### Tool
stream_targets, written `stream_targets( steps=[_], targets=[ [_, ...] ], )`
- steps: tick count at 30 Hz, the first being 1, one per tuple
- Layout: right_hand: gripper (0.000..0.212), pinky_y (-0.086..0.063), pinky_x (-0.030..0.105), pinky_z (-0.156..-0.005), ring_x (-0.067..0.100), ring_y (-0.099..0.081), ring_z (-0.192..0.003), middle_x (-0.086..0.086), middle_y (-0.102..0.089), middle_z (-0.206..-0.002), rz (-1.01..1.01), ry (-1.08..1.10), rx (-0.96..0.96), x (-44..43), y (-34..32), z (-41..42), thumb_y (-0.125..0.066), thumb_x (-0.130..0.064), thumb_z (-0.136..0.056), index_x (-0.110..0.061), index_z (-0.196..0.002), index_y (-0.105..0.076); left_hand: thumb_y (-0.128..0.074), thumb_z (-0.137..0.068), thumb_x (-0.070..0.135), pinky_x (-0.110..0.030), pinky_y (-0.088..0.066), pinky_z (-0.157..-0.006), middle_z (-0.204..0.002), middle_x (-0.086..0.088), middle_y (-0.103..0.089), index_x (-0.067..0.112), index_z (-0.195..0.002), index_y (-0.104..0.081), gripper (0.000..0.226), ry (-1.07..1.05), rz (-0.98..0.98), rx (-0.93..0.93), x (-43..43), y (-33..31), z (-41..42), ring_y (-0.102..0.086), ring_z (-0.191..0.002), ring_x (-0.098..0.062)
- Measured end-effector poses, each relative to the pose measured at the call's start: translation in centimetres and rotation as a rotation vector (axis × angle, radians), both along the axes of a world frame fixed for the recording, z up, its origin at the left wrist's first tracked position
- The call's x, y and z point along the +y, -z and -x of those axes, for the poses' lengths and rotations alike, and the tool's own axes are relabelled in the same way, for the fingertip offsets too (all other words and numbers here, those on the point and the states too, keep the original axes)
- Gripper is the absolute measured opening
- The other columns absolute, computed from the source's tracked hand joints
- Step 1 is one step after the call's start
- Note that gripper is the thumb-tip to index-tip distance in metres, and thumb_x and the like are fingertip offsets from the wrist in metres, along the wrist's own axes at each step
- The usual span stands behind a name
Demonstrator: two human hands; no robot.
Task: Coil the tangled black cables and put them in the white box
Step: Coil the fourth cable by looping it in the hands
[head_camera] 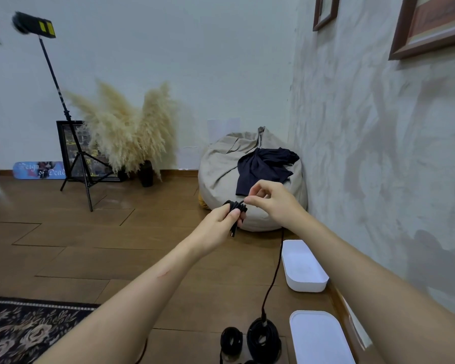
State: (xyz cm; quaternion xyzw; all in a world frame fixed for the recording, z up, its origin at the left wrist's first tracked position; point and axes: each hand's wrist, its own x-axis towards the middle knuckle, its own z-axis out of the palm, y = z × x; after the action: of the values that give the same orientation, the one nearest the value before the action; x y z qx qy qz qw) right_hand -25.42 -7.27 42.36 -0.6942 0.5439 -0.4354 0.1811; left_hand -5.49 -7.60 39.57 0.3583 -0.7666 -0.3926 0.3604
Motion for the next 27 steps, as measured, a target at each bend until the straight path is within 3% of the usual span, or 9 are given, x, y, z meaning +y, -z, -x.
stream_targets(
  steps=[4,6,9,14,18,20,24,27],
  targets=[
    [0.009,-0.042,0.026,-0.067,0.001,-0.051,-0.064,0.005,-0.065,-0.075,0.011,-0.022,-0.042,0.1,-0.2,-0.1,-0.077,-0.031,-0.089,-0.024,-0.086,-0.071,-0.043,-0.106,0.033,-0.035,-0.048,-0.090,-0.091,0.006,-0.065,0.017,-0.108,-0.068,0.029,0.041,-0.011,0.042,0.5,-0.6,-0.2,-0.060,-0.092,-0.009],
    [0.004,-0.044,0.022,-0.069,-0.001,-0.056,-0.066,0.003,-0.068,-0.078,0.001,-0.060,-0.076,0.1,-0.2,-0.1,-0.070,-0.023,-0.095,-0.022,-0.092,-0.072,-0.044,-0.108,0.029,-0.033,-0.049,-0.091,-0.093,0.008,-0.066,0.016,-0.110,-0.067,0.026,0.048,0.020,0.063,0.9,-1.0,-0.1,-0.061,-0.094,-0.009],
    [0.012,-0.046,0.016,-0.065,0.003,-0.059,-0.070,0.001,-0.068,-0.080,-0.027,-0.071,-0.138,0.1,0.0,0.0,-0.061,-0.016,-0.101,-0.016,-0.101,-0.074,-0.048,-0.107,0.024,-0.032,-0.050,-0.094,-0.102,0.010,-0.067,0.008,-0.109,-0.066,0.024,0.071,0.064,0.084,1.4,-1.6,0.4,-0.062,-0.100,-0.006],
    [0.024,-0.044,0.022,-0.063,0.010,-0.056,-0.070,0.006,-0.063,-0.079,-0.116,-0.093,-0.193,0.2,1.6,-0.6,-0.052,-0.005,-0.102,-0.017,-0.096,-0.071,-0.052,-0.104,0.023,-0.032,-0.050,-0.096,-0.101,0.010,-0.068,0.005,-0.111,-0.066,0.023,0.066,0.071,0.153,1.6,-2.2,0.6,-0.065,-0.103,-0.012],
    [0.028,-0.044,0.027,-0.063,0.013,-0.057,-0.068,0.000,-0.068,-0.072,-0.238,-0.123,-0.272,0.6,3.3,-3.0,-0.051,-0.010,-0.104,-0.018,-0.084,-0.068,-0.052,-0.107,0.015,-0.019,-0.053,-0.079,-0.098,0.005,-0.069,0.013,-0.110,-0.067,0.015,-0.074,0.034,0.293,1.4,-2.2,1.3,-0.066,-0.091,-0.004],
    [0.028,-0.044,0.027,-0.059,0.011,-0.057,-0.062,0.000,-0.069,-0.072,-0.262,-0.131,-0.208,0.4,4.1,-4.7,-0.050,-0.015,-0.106,-0.019,-0.084,-0.067,-0.053,-0.107,0.017,-0.017,-0.052,-0.072,-0.098,0.005,-0.069,0.015,-0.109,-0.066,0.014,-0.203,-0.005,0.386,1.0,-1.8,1.5,-0.066,-0.086,-0.004],
    [0.030,-0.043,0.027,-0.058,0.005,-0.055,-0.056,-0.004,-0.065,-0.067,-0.217,-0.145,-0.040,0.5,3.6,-6.5,-0.047,-0.019,-0.104,-0.025,-0.079,-0.064,-0.056,-0.105,0.025,-0.035,-0.056,-0.079,-0.099,0.009,-0.071,0.024,-0.102,-0.065,0.010,-0.396,0.050,0.348,-0.5,-1.0,0.8,-0.067,-0.092,-0.013],
    [0.027,-0.039,0.022,-0.056,0.004,-0.047,-0.052,-0.006,-0.059,-0.064,-0.269,-0.208,-0.026,0.9,3.0,-6.8,-0.049,-0.017,-0.104,-0.006,-0.092,-0.070,-0.057,-0.103,0.024,-0.031,-0.046,-0.067,-0.082,0.009,-0.063,0.026,-0.088,-0.058,0.016,-0.498,0.106,0.277,-1.3,-0.6,-0.1,-0.059,-0.078,-0.014]
  ],
)
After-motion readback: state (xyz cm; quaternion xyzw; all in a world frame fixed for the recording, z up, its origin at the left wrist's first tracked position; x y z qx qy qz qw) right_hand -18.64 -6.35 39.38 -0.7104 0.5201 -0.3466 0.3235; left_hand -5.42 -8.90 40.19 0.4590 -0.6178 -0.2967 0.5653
